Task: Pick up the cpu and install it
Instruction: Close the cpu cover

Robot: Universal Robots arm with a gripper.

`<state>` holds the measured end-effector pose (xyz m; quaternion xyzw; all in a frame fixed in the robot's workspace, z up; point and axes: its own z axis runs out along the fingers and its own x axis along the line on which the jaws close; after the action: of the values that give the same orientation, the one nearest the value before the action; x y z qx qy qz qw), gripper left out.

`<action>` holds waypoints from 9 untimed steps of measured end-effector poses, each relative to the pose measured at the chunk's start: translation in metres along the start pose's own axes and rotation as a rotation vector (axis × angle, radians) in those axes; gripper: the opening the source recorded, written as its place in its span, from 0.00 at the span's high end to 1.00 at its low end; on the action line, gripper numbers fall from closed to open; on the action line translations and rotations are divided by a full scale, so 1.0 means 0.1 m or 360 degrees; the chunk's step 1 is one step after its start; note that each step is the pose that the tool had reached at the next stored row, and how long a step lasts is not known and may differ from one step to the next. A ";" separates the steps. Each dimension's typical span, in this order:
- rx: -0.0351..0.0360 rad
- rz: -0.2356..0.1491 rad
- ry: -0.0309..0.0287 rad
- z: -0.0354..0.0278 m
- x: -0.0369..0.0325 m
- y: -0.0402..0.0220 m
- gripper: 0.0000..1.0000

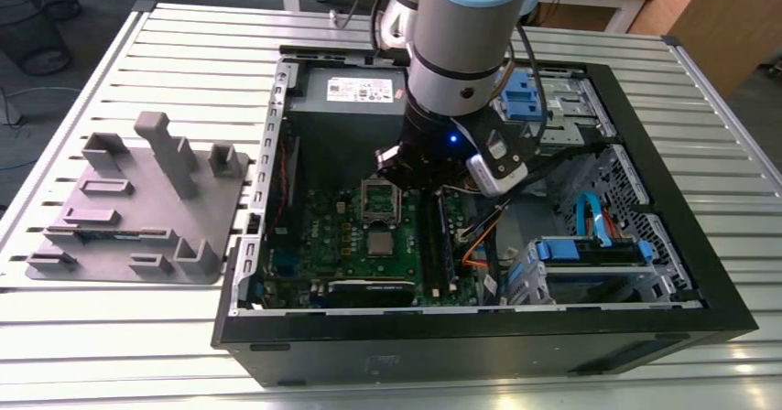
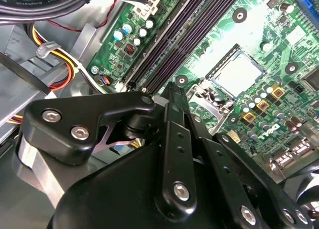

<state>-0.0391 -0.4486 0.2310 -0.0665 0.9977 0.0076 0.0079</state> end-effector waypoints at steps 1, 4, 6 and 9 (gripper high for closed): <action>0.0000 0.0000 -0.00002 0.002 -0.001 0.007 0.89; 0.0000 0.0000 -0.00001 0.008 -0.004 0.031 0.89; -0.0001 0.0000 -0.00002 0.011 -0.006 0.039 0.89; 0.0000 0.0000 -0.00001 0.010 -0.005 0.039 0.89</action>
<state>-0.0391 -0.4447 0.2301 -0.0666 0.9977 0.0077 0.0079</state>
